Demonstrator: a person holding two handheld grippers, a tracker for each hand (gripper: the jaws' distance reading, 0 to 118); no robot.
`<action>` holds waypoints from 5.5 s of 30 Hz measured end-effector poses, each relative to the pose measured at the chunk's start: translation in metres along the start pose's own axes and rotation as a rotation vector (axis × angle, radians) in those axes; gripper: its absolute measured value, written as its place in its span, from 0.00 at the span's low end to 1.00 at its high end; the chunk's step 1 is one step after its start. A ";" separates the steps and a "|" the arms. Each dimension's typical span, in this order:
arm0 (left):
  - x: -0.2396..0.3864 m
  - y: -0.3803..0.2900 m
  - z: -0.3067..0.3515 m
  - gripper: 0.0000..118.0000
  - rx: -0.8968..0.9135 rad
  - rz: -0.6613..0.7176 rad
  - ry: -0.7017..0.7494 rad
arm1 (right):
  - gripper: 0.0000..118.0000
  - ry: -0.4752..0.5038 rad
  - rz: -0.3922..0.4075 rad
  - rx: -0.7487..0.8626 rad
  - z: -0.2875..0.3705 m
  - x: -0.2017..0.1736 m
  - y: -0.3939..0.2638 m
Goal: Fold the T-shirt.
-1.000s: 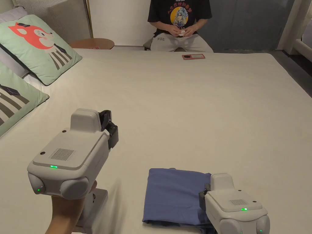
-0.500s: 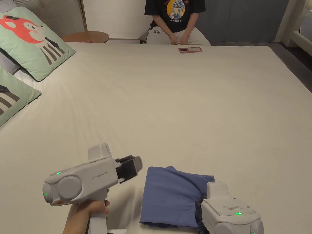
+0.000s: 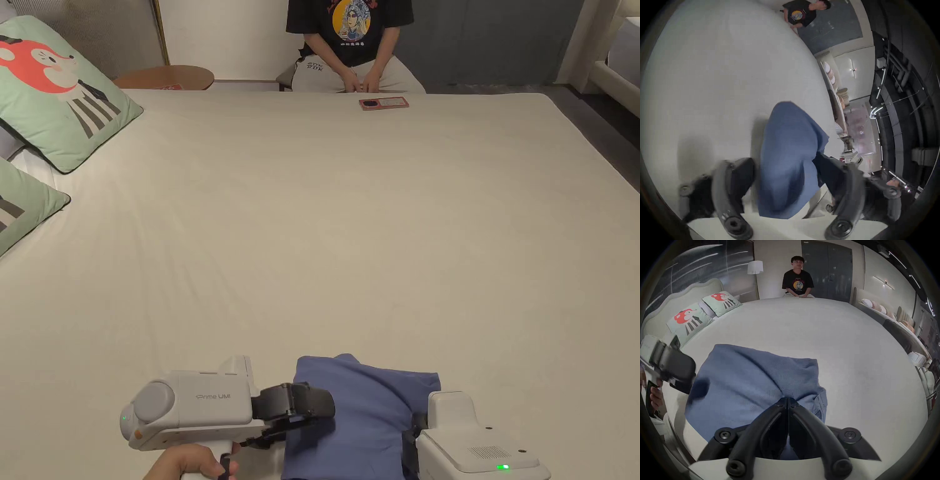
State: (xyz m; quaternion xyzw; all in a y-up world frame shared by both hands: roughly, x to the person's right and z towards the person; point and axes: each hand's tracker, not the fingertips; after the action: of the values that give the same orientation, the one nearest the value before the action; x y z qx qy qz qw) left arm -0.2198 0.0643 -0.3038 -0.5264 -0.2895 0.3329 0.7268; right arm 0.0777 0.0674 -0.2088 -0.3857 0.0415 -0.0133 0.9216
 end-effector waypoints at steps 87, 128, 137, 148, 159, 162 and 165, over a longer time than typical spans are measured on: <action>0.174 -0.044 0.204 0.84 1.238 -0.734 0.629 | 0.01 -0.123 0.083 0.813 0.192 -0.018 0.131; 0.202 -0.066 0.133 0.00 1.178 -0.815 0.554 | 0.01 -0.209 0.077 0.831 0.206 0.007 0.123; 0.199 -0.066 0.131 0.00 1.169 -0.807 0.547 | 0.01 -0.214 0.078 0.826 0.205 0.008 0.123; 0.196 -0.065 0.130 0.00 1.162 -0.801 0.547 | 0.01 -0.214 0.080 0.825 0.203 0.008 0.124; 0.192 -0.062 0.130 0.93 1.152 -0.772 0.508 | 0.98 -0.232 0.057 0.816 0.197 0.013 0.121; 0.192 -0.062 0.129 0.93 1.157 -0.774 0.516 | 0.99 -0.233 0.058 0.803 0.189 0.015 0.119; 0.193 -0.063 0.130 0.94 1.155 -0.771 0.512 | 1.00 -0.235 0.056 0.815 0.191 0.015 0.119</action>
State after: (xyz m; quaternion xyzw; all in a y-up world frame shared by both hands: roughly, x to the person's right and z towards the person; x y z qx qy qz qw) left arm -0.1908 0.2769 -0.1938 0.0180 -0.0540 0.0200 0.9982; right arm 0.1080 0.2853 -0.1610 0.0124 -0.0621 0.0407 0.9972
